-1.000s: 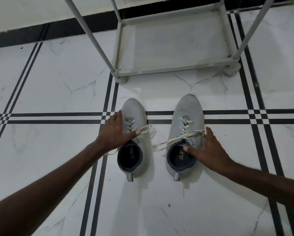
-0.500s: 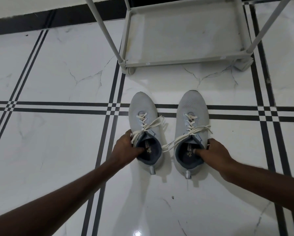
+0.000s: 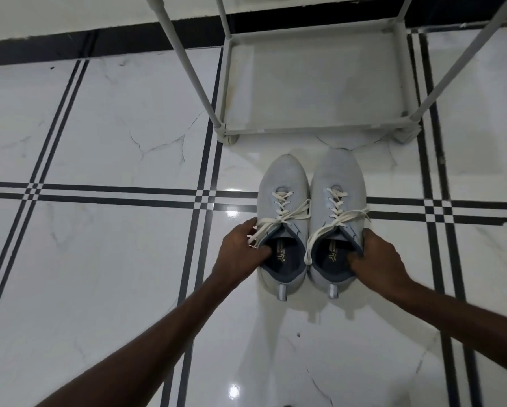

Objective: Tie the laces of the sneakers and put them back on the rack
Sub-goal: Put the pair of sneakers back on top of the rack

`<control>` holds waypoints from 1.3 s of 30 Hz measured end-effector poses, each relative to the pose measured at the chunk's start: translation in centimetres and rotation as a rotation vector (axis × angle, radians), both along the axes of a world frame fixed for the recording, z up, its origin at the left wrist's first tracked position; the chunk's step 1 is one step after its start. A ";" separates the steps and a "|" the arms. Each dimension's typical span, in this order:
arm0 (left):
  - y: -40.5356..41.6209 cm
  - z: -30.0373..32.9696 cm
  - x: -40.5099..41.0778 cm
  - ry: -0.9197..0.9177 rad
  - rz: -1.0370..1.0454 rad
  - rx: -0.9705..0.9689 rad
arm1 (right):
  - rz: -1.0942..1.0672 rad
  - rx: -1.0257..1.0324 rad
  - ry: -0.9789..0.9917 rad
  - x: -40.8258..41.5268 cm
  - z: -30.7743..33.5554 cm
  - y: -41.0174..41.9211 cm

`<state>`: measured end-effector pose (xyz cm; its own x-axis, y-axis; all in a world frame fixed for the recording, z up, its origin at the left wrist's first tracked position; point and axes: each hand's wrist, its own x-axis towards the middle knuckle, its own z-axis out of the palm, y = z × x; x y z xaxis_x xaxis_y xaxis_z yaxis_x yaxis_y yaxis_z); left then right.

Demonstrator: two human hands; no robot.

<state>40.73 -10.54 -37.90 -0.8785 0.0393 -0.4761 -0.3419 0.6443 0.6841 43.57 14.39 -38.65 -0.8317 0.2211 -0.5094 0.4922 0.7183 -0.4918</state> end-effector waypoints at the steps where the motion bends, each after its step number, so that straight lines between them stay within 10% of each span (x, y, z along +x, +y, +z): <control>1: 0.3 2.0 0.2 0.004 0.012 0.013 | 0.003 0.001 0.013 -0.1 2.1 0.3; 23: 5.4 52.0 -3.5 0.336 0.093 0.078 | 0.017 -0.062 0.321 -5.6 52.4 6.6; 31: 8.8 59.4 -13.7 0.490 0.081 0.119 | -0.029 -0.049 0.443 -15.6 58.5 9.1; 39: 9.1 54.1 -27.2 0.481 0.071 0.079 | -0.067 -0.057 0.358 -29.0 54.5 9.1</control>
